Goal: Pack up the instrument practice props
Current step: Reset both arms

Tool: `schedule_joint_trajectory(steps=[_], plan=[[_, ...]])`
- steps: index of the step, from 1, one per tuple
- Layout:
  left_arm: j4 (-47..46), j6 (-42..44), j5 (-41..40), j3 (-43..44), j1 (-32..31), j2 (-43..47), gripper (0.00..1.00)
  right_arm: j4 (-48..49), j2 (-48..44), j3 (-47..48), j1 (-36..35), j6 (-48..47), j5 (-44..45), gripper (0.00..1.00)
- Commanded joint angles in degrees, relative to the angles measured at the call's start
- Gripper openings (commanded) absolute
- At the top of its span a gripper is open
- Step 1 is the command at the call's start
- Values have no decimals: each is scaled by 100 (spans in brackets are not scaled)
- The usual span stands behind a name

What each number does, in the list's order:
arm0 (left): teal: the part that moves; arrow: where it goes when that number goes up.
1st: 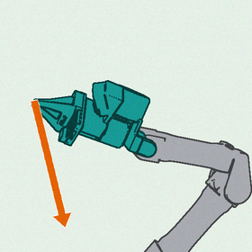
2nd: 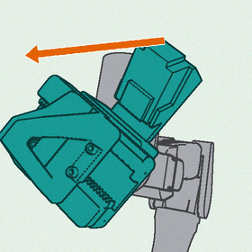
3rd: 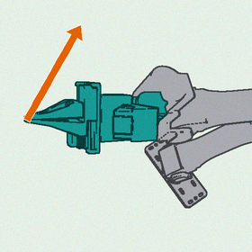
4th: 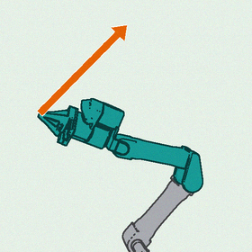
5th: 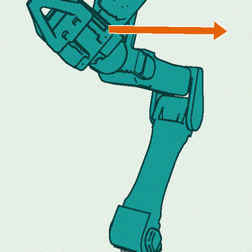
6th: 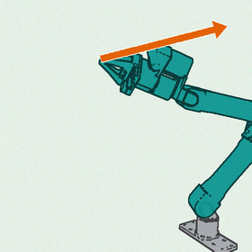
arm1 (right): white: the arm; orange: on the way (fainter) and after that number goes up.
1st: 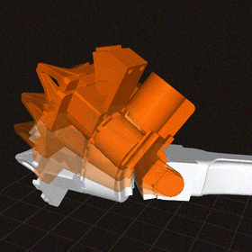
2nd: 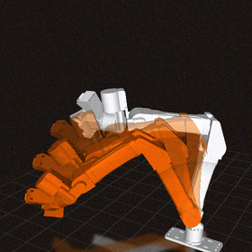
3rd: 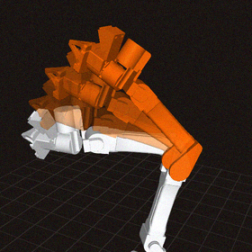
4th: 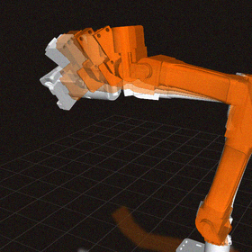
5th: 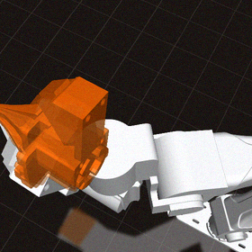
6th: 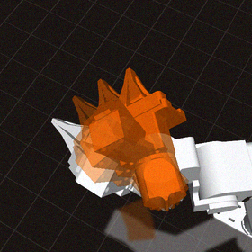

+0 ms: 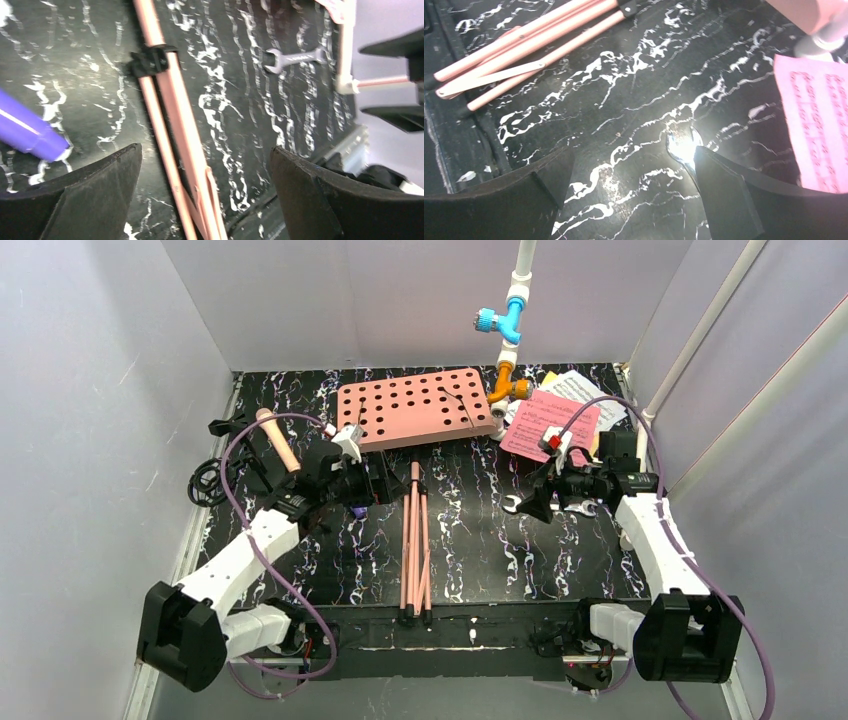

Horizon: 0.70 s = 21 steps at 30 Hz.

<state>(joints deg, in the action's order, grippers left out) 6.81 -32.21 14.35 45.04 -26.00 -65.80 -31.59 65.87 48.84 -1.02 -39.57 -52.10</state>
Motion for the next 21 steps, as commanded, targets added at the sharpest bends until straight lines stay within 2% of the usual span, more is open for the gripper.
schedule_joint_trajectory(steps=[1, 5, 10, 16, 21], plan=[[-474, -249, 1277, -246, 15, 519, 98, 129, -282, 148, 49, 745, 776, 98], [-999, -742, 1646, -345, 41, 999, 98, -245, -248, 784, 489, 1497, 910, 98], [-1017, -1025, 2038, -96, 51, 1294, 98, -519, -466, 1525, 542, 2261, 1128, 98], [-469, -1154, 2630, 754, 51, 1243, 98, -1274, -668, 2476, 547, 2188, 1117, 98], [147, -868, 2566, 1526, 47, 1366, 98, -1388, -908, 2923, 610, 2720, 1534, 98]])
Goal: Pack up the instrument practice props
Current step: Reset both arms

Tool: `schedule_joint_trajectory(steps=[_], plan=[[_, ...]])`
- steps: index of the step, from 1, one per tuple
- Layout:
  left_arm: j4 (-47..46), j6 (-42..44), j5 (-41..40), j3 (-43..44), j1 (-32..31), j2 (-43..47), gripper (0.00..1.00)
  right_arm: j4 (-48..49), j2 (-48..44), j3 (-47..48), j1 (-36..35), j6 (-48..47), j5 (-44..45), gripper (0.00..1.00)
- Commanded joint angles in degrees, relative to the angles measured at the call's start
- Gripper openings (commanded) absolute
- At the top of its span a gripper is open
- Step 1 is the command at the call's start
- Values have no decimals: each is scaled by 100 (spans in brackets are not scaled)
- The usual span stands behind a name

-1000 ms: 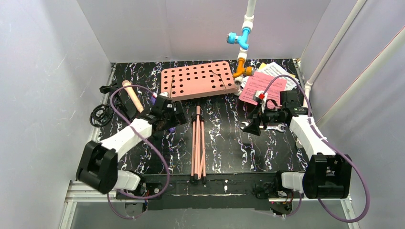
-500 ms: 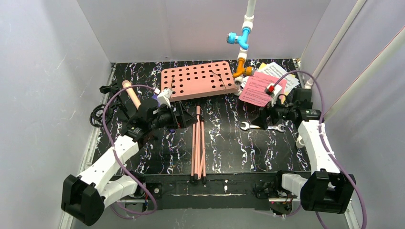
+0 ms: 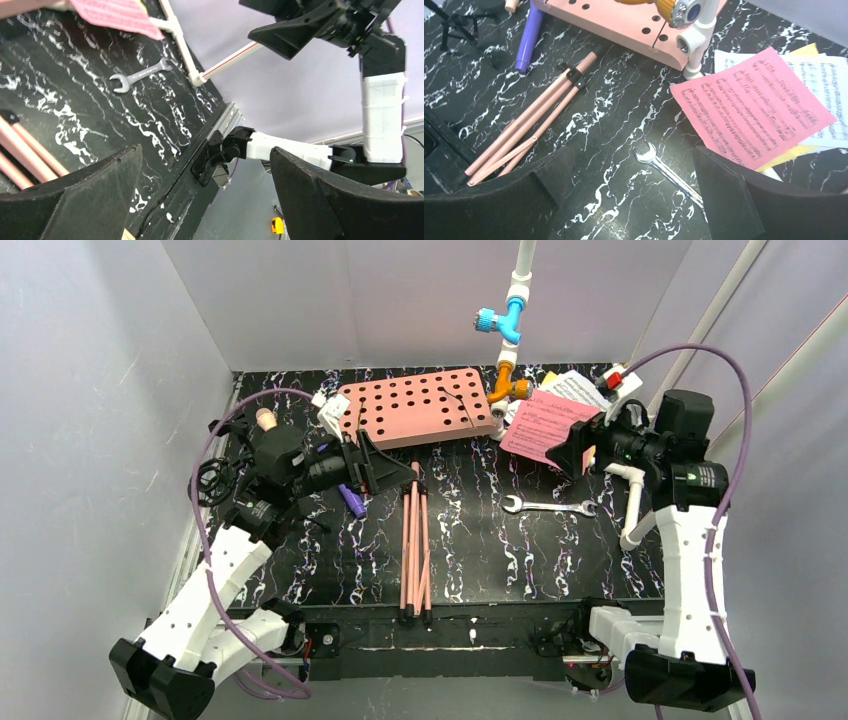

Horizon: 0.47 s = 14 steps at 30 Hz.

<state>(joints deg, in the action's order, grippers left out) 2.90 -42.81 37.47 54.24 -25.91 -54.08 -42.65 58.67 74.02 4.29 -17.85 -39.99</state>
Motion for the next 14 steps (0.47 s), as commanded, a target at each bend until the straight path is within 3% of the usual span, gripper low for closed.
schedule_joint_trajectory(steps=[1, 8, 14], plan=[[702, 307, 207, 796, 42, 204, 98, -278, -216, 481, 115, 702, 404, 98], [2039, 1225, -586, 1921, 43, 311, 98, -360, -147, 1287, 372, 1209, 536, 98], [2575, 1782, -1413, 2310, 49, 625, 98, -543, 22, 1769, 716, 754, -32, 98]])
